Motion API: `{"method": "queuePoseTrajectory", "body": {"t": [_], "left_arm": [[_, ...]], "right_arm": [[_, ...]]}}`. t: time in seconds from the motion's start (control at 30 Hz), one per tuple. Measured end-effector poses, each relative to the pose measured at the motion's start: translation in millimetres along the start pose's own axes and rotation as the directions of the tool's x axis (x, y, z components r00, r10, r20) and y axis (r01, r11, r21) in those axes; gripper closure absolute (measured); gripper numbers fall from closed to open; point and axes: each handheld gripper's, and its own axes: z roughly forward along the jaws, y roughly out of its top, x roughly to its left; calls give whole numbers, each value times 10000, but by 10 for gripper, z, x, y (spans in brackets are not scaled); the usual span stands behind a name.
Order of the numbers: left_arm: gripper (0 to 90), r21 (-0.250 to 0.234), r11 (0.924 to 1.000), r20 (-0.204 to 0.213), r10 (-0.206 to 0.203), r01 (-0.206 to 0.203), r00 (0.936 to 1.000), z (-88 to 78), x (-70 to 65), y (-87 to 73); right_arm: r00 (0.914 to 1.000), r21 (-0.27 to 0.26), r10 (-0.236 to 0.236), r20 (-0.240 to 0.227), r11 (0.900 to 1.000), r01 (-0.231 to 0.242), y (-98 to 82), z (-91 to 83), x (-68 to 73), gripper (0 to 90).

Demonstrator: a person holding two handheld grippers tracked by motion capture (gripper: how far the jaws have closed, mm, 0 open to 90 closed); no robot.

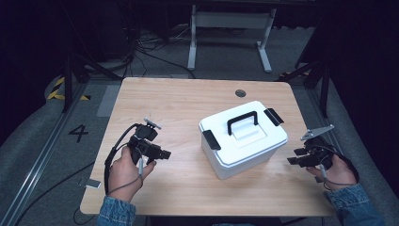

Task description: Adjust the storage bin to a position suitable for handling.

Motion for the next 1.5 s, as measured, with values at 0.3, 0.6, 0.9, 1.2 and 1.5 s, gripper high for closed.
{"method": "queuePoseTrajectory", "body": {"t": [0.3, 0.6, 0.9, 1.2, 1.5], "left_arm": [[607, -364, 9964, -211, 754, -761, 9969, -147, -157, 112], [599, -567, 9973, 481, 497, -470, 9976, -314, -250, 299], [544, -1197, 9872, 811, 1154, -1052, 9900, -452, -438, 518], [549, -1387, 9734, 516, 1910, -1824, 9802, -550, -654, 711], [508, -1518, 9684, 598, 2089, -1980, 9761, -543, -844, 947]], "right_arm": [[10000, -41, 88, 40, 10000, -88, -46, -15, -2, 477], [9998, -105, 156, 126, 9998, -155, -80, -53, 10, 478], [9997, -74, 175, 197, 9998, -173, -131, -45, 51, 479], [9996, -93, 154, 229, 9998, -151, -153, -18, 90, 478], [9997, -191, 67, 240, 9998, -62, -172, 18, 132, 478]]}}
